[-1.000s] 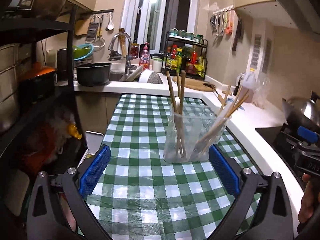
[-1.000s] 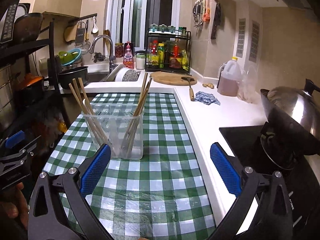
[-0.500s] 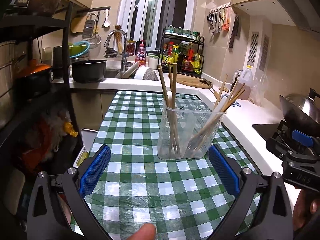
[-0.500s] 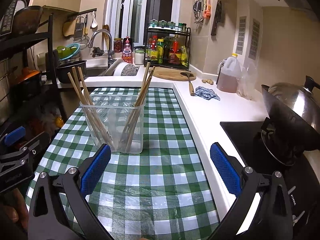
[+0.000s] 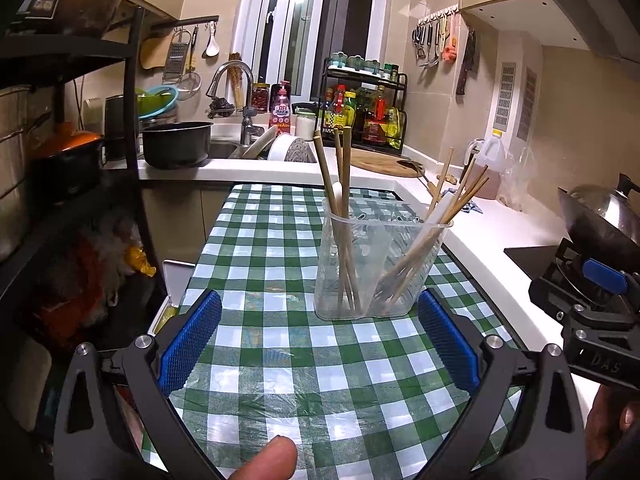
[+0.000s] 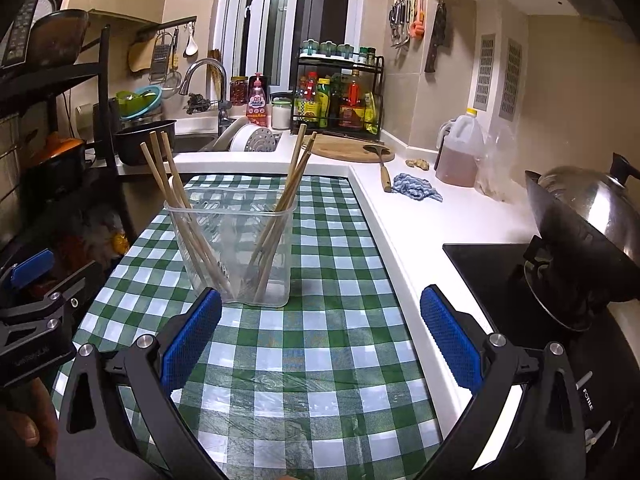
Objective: Organize utensils
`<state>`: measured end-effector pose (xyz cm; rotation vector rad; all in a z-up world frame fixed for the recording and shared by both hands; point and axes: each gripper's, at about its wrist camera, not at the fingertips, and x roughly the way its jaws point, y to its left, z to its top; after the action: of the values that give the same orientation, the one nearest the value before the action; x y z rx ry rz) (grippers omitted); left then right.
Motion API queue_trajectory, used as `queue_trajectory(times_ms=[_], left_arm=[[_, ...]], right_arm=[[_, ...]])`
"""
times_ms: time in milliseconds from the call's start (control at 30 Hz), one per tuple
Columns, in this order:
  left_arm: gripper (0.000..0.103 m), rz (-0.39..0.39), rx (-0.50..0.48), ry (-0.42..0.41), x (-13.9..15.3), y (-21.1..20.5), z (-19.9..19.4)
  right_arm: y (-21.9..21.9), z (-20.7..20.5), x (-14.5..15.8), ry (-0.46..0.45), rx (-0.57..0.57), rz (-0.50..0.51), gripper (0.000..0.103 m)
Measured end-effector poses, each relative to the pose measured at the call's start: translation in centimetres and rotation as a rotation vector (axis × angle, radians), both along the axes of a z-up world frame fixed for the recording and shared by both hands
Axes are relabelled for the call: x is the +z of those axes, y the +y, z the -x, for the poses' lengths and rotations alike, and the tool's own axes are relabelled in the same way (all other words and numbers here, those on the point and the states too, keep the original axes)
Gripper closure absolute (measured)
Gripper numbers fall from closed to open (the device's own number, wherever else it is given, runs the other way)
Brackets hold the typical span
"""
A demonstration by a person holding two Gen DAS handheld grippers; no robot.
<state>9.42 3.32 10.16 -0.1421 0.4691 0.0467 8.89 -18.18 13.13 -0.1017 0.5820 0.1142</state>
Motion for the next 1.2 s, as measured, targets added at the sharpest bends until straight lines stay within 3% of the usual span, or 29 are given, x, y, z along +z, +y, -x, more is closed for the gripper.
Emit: queue_trajectory(times_ms=[1200], left_arm=[[0.008,-0.030,-0.009,-0.036,0.62,-0.46,0.36]], right_arm=[[0.39,0.25,0.28,-0.008,0.007,0.005,0.005]])
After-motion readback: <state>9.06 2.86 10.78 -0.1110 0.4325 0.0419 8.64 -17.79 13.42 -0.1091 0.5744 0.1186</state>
